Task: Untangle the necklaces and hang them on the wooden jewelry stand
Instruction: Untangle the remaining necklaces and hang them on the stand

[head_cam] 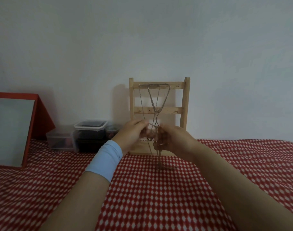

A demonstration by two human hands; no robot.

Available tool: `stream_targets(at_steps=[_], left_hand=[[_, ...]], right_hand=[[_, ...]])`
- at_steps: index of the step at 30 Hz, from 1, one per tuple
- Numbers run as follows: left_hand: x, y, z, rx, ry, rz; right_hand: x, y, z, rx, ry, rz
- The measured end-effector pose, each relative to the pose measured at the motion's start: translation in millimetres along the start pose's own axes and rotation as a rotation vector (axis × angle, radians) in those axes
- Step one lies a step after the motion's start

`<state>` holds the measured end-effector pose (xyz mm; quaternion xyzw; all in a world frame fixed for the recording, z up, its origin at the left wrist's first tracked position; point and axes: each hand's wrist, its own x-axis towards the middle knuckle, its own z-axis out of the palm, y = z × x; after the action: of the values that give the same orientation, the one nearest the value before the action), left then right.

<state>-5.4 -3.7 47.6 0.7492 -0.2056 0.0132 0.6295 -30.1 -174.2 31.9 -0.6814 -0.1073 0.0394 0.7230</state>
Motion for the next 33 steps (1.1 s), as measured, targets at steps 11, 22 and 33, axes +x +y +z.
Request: stream_targets(at_steps=[11, 22, 33], left_hand=[[1.3, 3.3, -18.4, -0.35, -0.04, -0.116], [-3.7, 11.7, -17.1, -0.368, -0.105, -0.158], [-5.9, 5.2, -9.4, -0.167, -0.136, -0.123]], right_hand=[[-4.1, -4.0, -15.3, 0.025, 0.117, -0.116], [-10.3, -7.2, -7.4, -0.371, 0.018, -0.05], [-7.7, -9.5, -3.5, -0.321, 0.085, -0.084]])
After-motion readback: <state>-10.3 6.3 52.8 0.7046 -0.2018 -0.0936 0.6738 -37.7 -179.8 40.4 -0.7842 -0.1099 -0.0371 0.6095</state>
